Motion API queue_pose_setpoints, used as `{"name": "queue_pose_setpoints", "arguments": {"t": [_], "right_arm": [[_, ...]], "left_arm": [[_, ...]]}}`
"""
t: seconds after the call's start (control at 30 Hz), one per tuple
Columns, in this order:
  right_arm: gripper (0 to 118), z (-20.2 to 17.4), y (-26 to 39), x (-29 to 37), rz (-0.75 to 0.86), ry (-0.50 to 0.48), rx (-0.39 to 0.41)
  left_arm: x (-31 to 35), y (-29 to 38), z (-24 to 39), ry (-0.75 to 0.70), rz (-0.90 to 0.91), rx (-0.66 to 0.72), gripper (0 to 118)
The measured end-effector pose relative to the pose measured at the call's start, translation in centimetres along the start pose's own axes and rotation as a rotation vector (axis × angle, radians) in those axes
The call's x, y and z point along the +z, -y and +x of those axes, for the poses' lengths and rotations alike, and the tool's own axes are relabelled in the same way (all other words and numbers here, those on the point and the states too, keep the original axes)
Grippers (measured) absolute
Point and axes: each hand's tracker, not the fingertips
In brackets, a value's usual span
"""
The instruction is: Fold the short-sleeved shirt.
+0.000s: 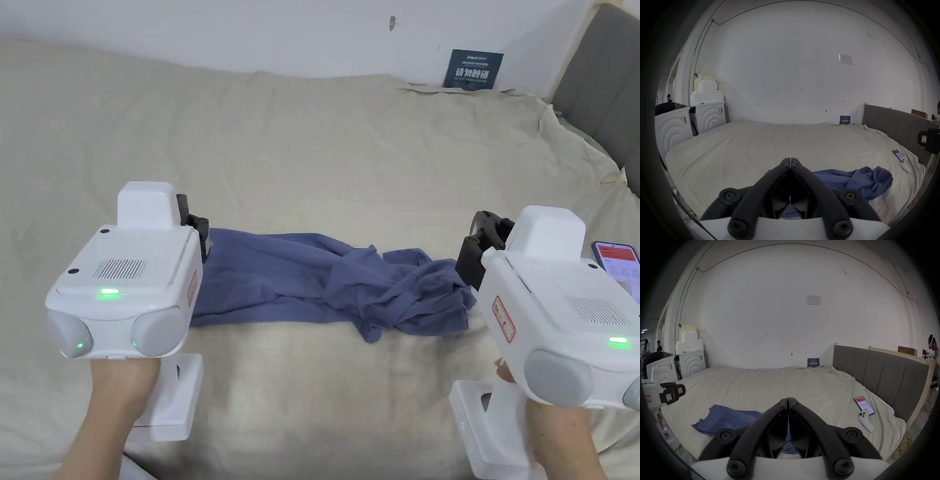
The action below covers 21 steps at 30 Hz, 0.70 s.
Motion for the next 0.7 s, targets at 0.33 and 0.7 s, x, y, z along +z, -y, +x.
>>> {"name": "queue_pose_setpoints", "arguments": {"t": [0.33, 0.7], "right_arm": [[5, 1.6, -1.1, -2.8, -0.118, -0.016, -0.044], [85, 4.2, -5.2, -13.4, -0.462, -0.013, 0.051]], "left_arm": [[0.0, -0.6, 0.1, 0.002, 0.013, 0.004, 0], [-0.5, -0.8, 0.8, 0.010, 0.014, -0.001, 0]]}}
